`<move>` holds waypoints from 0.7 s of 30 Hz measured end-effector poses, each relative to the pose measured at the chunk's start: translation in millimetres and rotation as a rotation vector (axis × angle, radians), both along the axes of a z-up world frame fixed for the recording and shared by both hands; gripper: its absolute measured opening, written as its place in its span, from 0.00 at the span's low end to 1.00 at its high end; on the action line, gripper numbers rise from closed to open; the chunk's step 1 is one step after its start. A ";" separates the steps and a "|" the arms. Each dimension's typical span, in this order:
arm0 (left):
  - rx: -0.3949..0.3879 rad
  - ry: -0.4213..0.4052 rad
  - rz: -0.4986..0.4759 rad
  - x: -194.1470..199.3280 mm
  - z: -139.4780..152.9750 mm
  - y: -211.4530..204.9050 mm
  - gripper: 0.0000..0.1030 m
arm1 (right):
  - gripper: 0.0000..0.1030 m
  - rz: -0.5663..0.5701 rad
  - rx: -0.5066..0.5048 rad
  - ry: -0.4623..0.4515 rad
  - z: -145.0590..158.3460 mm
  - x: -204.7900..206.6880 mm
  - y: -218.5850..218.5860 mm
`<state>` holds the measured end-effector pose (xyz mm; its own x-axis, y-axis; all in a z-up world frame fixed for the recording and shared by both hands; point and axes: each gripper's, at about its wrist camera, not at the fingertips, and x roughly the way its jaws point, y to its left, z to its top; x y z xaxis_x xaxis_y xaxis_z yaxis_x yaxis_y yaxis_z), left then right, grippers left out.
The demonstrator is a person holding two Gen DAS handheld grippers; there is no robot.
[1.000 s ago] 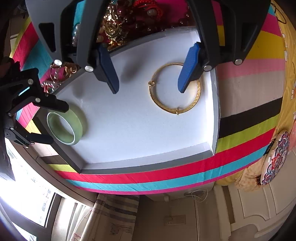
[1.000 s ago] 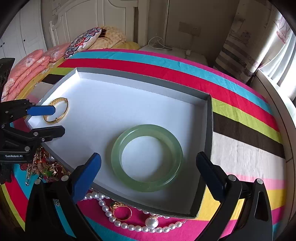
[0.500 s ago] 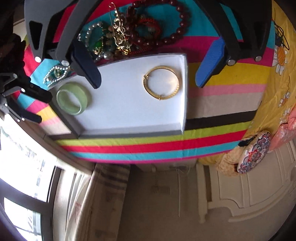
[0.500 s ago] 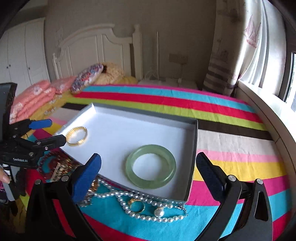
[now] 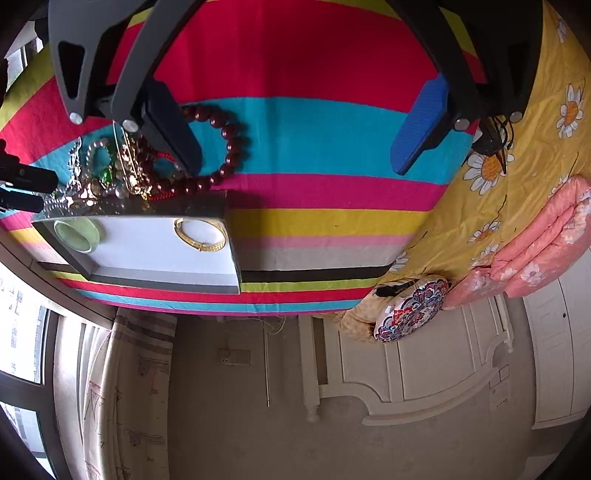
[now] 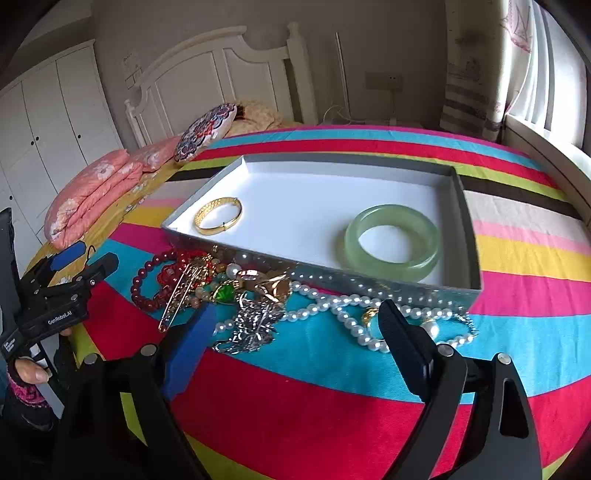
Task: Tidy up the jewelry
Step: 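Withdraw both tools from the tray back toward the jewelry pile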
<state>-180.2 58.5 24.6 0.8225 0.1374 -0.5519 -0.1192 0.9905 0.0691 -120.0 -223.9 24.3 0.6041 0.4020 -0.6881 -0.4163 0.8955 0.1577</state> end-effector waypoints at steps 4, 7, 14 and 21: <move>0.003 0.000 -0.024 -7.9 -5.8 -1.2 0.98 | 0.77 0.001 -0.039 0.034 -10.6 4.5 17.1; 0.008 -0.012 -0.050 -13.0 -7.7 -5.7 0.98 | 0.72 -0.001 -0.050 0.037 -13.2 6.1 26.6; -0.017 -0.014 -0.117 -26.0 -16.8 -17.0 0.98 | 0.56 -0.020 -0.135 0.030 -18.1 -0.1 41.5; -0.020 -0.024 -0.133 -35.6 -18.2 -21.9 0.98 | 0.52 -0.053 -0.142 0.033 -20.8 -7.8 37.0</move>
<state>-215.7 36.7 6.3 0.8458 0.0152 -0.5333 0.0123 0.9988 0.0479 -127.8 -186.8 3.4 0.5978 0.2677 -0.7556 -0.3650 0.9301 0.0408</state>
